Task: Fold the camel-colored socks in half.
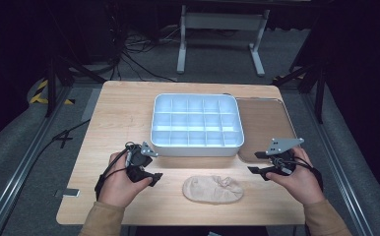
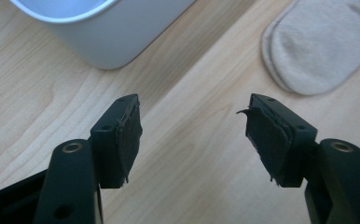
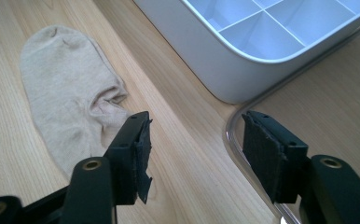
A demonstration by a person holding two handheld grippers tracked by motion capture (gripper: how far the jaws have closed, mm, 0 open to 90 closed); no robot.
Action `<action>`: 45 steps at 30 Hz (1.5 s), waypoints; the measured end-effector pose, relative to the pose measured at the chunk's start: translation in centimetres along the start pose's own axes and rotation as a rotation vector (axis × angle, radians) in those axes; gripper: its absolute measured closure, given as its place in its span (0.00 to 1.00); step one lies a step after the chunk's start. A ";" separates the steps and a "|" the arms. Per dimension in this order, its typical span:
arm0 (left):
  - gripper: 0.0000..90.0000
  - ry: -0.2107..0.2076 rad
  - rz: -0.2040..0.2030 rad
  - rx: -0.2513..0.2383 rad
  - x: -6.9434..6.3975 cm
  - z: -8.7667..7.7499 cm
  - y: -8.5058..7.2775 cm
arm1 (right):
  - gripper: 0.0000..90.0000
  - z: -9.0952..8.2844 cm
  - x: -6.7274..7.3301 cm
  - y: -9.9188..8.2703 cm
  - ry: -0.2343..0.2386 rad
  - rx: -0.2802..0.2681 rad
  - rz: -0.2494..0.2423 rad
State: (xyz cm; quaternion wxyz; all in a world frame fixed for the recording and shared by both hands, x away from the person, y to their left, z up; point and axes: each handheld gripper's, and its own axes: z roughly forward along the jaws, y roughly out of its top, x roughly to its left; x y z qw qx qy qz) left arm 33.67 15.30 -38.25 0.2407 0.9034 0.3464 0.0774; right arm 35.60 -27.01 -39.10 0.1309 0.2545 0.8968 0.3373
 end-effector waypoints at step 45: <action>0.78 -0.220 -0.049 0.016 -4.4 5.1 3.1 | 0.69 0.8 2.5 -0.7 0.074 -0.003 0.046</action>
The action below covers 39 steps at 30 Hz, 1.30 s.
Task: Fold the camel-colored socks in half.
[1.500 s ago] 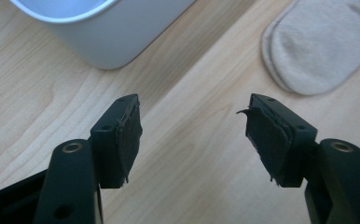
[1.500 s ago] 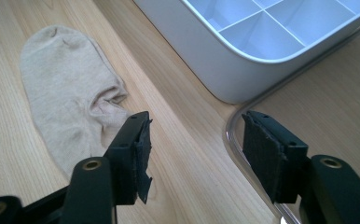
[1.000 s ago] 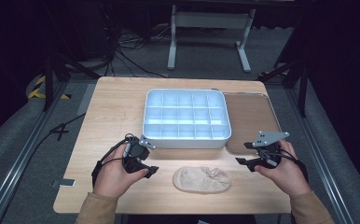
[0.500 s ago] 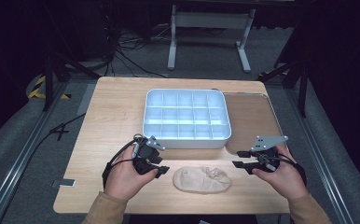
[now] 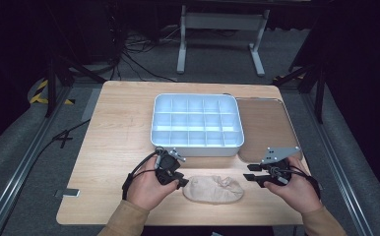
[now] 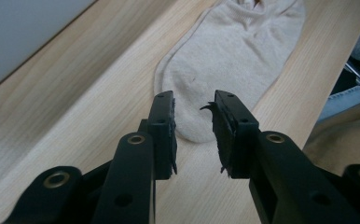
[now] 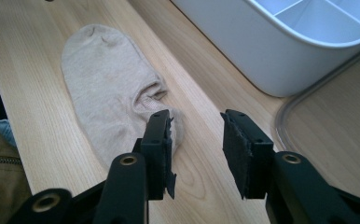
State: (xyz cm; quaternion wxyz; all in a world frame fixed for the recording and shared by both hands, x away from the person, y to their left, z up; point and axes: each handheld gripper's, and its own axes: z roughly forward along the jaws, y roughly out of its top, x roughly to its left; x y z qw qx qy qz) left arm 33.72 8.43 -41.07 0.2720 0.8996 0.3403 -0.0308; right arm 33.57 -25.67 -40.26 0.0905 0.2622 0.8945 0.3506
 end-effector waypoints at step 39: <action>0.56 0.167 0.009 0.095 -0.7 5.1 0.8 | 0.80 3.3 3.2 -0.9 0.079 0.143 -0.025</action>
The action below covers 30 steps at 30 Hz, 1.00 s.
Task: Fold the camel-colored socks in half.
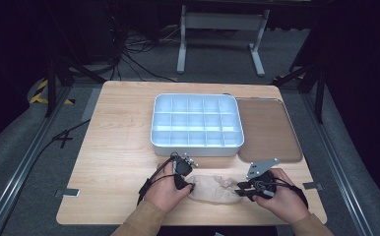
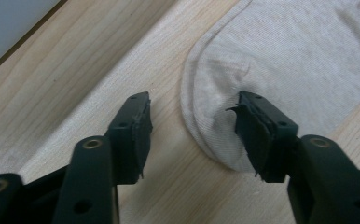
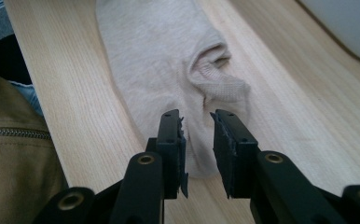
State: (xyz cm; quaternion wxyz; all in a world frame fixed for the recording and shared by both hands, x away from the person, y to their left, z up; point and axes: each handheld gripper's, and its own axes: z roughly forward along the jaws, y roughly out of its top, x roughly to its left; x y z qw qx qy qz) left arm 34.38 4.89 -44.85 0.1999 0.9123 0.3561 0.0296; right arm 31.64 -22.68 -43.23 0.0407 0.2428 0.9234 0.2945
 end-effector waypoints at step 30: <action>0.95 -0.106 -0.049 -0.003 -1.5 -2.9 0.0 | 0.99 3.8 3.3 2.2 0.046 -0.156 -0.071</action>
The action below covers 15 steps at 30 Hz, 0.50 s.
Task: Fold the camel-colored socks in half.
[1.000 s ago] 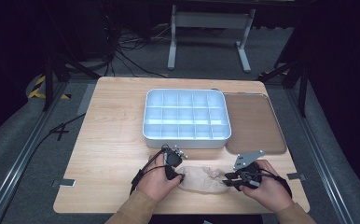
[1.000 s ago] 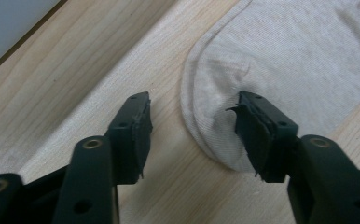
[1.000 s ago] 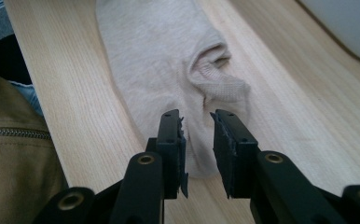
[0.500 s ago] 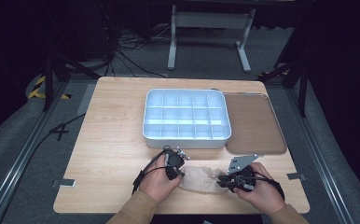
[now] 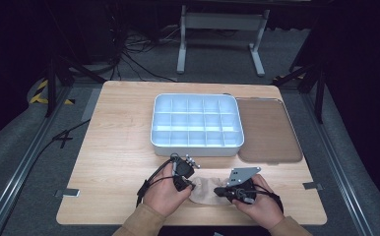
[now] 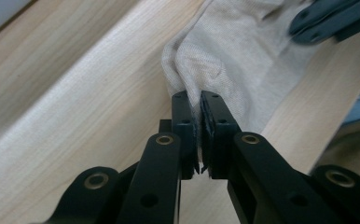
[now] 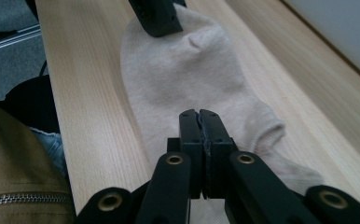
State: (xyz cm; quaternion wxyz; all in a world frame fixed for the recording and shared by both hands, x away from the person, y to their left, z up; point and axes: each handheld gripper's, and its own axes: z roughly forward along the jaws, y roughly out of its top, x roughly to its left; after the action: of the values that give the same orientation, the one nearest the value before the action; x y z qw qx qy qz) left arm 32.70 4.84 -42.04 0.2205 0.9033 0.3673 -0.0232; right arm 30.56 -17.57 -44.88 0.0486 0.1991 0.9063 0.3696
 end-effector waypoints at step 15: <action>0.95 -0.005 0.000 -0.010 -0.3 -1.1 0.0 | 0.99 1.8 0.2 -0.6 0.009 0.043 -0.021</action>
State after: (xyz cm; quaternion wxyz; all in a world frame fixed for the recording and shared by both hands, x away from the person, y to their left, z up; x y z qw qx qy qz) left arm 32.36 5.10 -40.94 0.2261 0.9020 0.3671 -0.0235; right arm 30.65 -16.71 -46.62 0.0442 0.1890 0.9162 0.3505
